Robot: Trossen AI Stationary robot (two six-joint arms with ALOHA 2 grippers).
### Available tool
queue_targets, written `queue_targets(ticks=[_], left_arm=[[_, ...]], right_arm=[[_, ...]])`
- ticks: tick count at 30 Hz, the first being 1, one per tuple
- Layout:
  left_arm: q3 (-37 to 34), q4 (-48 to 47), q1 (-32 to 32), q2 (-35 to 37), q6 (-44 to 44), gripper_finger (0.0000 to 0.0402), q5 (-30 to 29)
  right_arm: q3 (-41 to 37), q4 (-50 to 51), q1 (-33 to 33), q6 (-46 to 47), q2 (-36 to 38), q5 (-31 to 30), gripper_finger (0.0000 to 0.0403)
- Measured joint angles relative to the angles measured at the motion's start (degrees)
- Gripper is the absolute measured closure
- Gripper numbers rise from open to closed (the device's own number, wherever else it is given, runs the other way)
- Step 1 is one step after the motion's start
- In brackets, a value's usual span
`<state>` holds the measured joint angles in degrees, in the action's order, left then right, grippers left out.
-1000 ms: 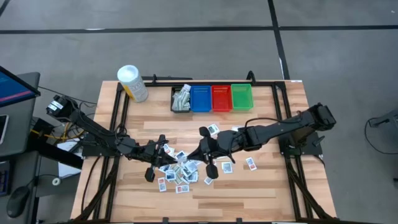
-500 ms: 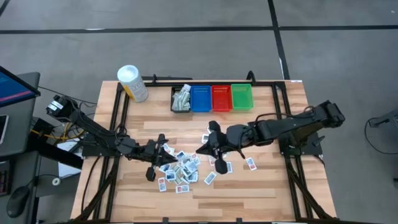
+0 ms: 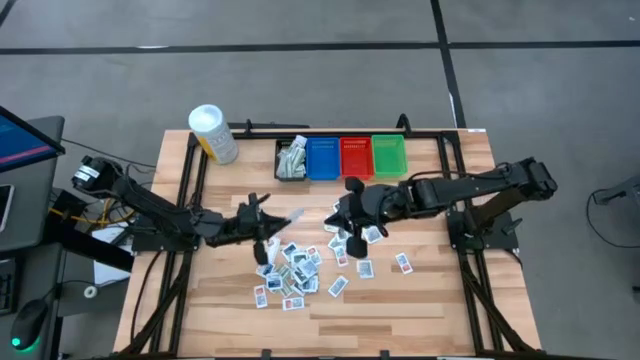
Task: Pick & Place First Aid Supplies
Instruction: Put the green bandage pack in the black bin
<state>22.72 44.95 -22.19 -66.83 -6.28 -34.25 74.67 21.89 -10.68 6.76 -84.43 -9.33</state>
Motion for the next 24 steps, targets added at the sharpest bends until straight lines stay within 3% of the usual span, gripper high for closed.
queue_targets(ticks=[5, 12, 17, 20, 24], left_arm=[[0.0, -0.5, 6.2, 0.0, 0.0, 0.0396, 0.4], [0.0, -4.1, 19.0, 0.0, 0.0, 0.0396, 10.0], [0.0, -5.6, 27.7, 0.0, -0.2, 0.0396, 10.9], [0.0, -6.9, 32.4, 0.0, -0.2, 0.0396, 10.9], [0.0, -7.4, 38.6, -1.5, -3.4, 0.0396, 13.5]], right_arm=[[0.0, 4.4, 3.3, -2.9, -0.2, 0.1, 0.0395], [0.0, 6.0, 8.5, -8.9, -0.2, 0.2, 0.0395], [-0.1, 5.4, 12.5, -11.9, -0.2, 0.3, 0.0395], [-1.8, -0.5, 15.3, -12.3, -0.2, 1.7, 0.0395], [-5.4, -11.2, 18.8, -12.8, -0.2, 8.0, 0.0395]])
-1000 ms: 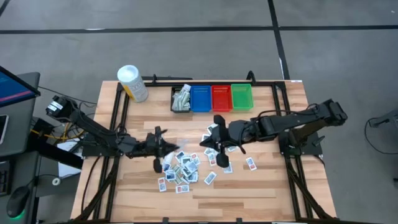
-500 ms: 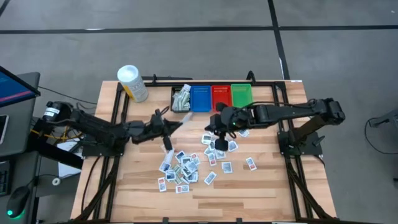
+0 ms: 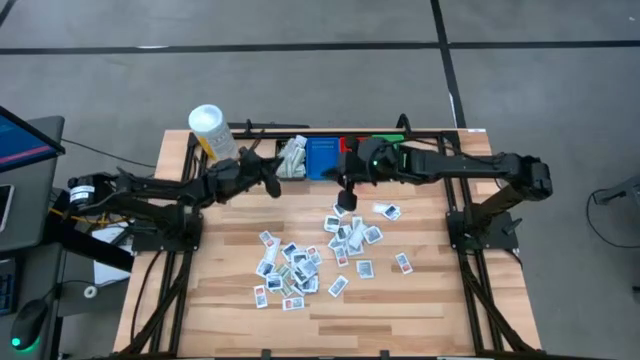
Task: Pick & Place First Aid Supplies
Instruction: Put the green bandage pack in the black bin
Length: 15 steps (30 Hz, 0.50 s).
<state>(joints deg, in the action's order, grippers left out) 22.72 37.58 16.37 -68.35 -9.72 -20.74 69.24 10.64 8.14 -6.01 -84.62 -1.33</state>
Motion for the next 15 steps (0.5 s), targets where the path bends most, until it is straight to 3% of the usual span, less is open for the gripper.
queue_targets(ticks=[8, 15], left_arm=[[0.0, 1.1, 8.8, -9.9, -9.0, 0.0396, 11.0], [0.0, 3.4, 8.7, -14.7, -10.7, 0.0396, 11.8]], right_arm=[[-7.9, -11.9, 4.0, 0.3, 0.0, 4.8, 0.0395], [-12.4, -16.0, 5.4, -0.1, 0.0, 4.9, 0.0395]])
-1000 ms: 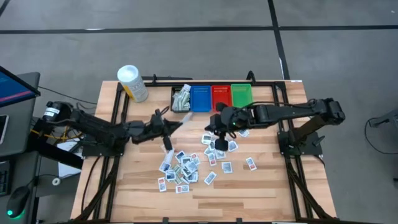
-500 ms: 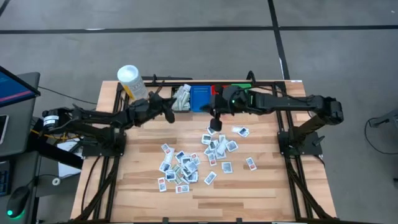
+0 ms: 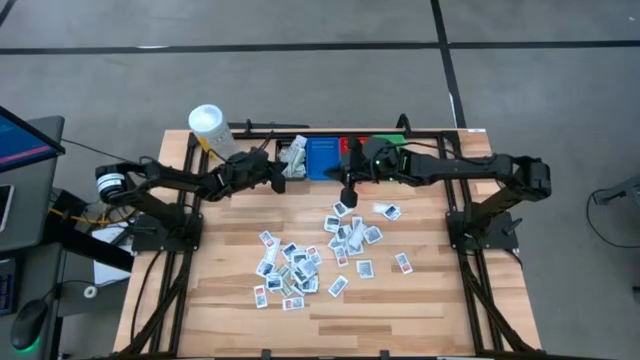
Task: Pick & Place First Aid Supplies
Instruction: Put the green bandage pack in the black bin
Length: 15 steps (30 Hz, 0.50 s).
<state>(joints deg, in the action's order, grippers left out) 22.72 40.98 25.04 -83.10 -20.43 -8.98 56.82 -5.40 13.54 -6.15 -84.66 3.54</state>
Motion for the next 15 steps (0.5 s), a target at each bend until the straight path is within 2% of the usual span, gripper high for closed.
queue_targets(ticks=[9, 15], left_arm=[[0.0, 0.1, 0.2, -3.0, -0.6, 0.039, -0.1], [0.0, 0.3, 0.2, -2.0, -1.2, 0.0386, -0.1]], right_arm=[[-0.6, -1.4, 1.3, -3.3, 0.0, 0.1, 0.0395], [-0.6, -2.0, 2.0, -3.2, 0.0, 0.1, 0.0395]])
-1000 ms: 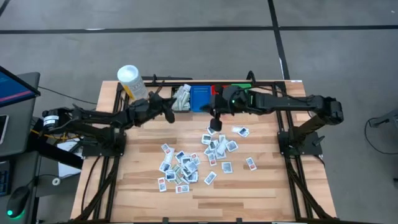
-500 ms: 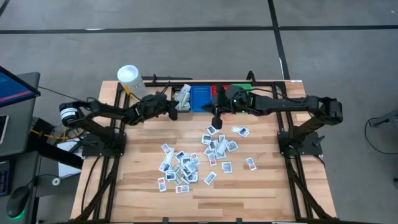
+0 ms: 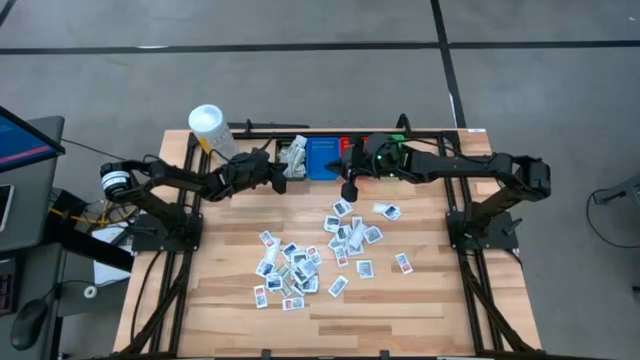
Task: Pick & Place First Aid Supplies
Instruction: Put the green bandage pack in the black bin
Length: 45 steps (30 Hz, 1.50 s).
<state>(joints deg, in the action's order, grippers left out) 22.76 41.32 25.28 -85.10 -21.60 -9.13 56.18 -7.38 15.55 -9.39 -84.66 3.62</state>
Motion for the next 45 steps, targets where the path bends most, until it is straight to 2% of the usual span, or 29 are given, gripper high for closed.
queue_targets(ticks=[13, 18, 22, 28, 35, 37, 40, 42, 45], left_arm=[[0.0, -0.3, -0.1, 0.8, -0.3, 0.0309, 0.6], [0.0, -0.4, -0.6, 0.8, -0.3, 0.03, 1.0], [0.0, -0.4, -0.6, 0.8, 0.2, 0.03, 3.9], [0.0, -0.4, -0.6, 2.3, 0.3, 0.03, 13.4], [0.0, -0.3, -0.6, 5.3, 0.4, 0.03, 23.0], [0.0, -0.4, -0.5, 5.9, 2.0, 0.03, 28.9], [0.0, -0.2, -0.8, 6.1, 3.6, 0.03, 41.7], [0.0, -0.1, -1.3, 6.1, 3.4, 0.03, 48.3], [0.0, -0.1, -2.7, 6.1, 3.4, 0.03, 51.0]], right_arm=[[0.0, -0.9, -0.3, 2.4, -0.9, 0.6, 0.0395], [0.0, -3.0, -0.4, 3.3, -3.3, 1.0, 0.0395], [0.1, -2.0, -0.3, 3.4, -6.1, 1.0, 0.0395], [0.1, 3.7, 0.6, 3.4, -10.3, 1.0, 0.0395], [0.1, 3.9, -0.3, -0.3, -12.8, 1.1, 0.0395], [0.1, 4.6, -0.8, -2.8, -12.9, 1.1, 0.0395], [0.1, 5.1, -1.3, -6.9, -12.8, 2.0, 0.0395], [0.1, 5.5, -1.2, -8.6, -12.8, 3.5, 0.0395], [0.1, 5.3, -0.8, -9.0, -12.8, 6.3, 0.0395]])
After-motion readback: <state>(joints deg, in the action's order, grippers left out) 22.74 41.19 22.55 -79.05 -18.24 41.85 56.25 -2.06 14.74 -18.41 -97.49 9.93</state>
